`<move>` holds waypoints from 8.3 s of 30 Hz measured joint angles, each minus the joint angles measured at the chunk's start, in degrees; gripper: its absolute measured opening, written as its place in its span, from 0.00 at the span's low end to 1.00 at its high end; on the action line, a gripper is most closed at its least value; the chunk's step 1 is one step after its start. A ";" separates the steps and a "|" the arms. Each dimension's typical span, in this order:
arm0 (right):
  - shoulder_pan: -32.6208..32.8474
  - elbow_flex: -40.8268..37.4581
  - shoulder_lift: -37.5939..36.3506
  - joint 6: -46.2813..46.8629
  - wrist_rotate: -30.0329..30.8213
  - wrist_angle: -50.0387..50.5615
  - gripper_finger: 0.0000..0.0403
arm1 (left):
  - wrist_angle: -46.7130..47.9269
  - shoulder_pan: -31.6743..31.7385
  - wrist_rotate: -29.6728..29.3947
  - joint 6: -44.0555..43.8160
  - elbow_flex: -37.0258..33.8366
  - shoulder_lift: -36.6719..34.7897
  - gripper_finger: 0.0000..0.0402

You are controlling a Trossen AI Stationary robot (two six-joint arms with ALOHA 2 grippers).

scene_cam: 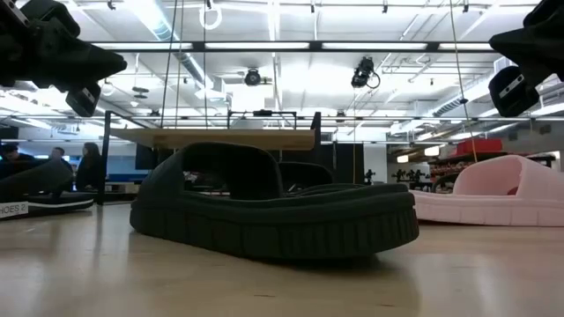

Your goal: Pick and place slides into the shelf

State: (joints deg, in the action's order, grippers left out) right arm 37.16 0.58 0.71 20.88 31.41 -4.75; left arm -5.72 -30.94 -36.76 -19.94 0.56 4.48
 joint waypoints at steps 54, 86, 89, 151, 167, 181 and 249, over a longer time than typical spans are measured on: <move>0.00 0.00 0.00 -0.02 -0.01 0.00 0.03 | 5.31 0.81 -1.48 23.83 11.40 0.42 0.07; -0.02 9.25 9.59 -6.53 9.64 -16.40 0.03 | -9.25 0.90 -1.29 12.83 12.76 29.72 0.31; -0.02 15.12 17.68 -11.35 8.26 -16.48 0.03 | -11.22 0.90 -1.33 11.52 12.76 32.85 0.30; -16.22 57.55 93.35 -1.65 2.17 5.22 0.03 | -15.29 0.70 -1.31 -1.92 12.78 40.57 0.20; -28.03 57.55 93.54 -11.97 -16.19 13.39 0.04 | -12.36 0.70 -1.31 -1.95 12.78 40.56 0.19; -29.56 57.65 98.99 -25.05 -15.68 13.02 0.39 | -11.76 0.91 -1.31 -4.92 12.78 40.56 0.16; -56.94 72.66 96.22 -40.94 4.04 1.46 0.02 | -12.35 6.97 -1.50 -7.89 12.78 40.54 0.14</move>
State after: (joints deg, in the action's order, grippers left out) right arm -19.78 73.24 96.93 -20.05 35.44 -3.30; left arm -18.06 -23.97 -38.26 -27.83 13.34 45.01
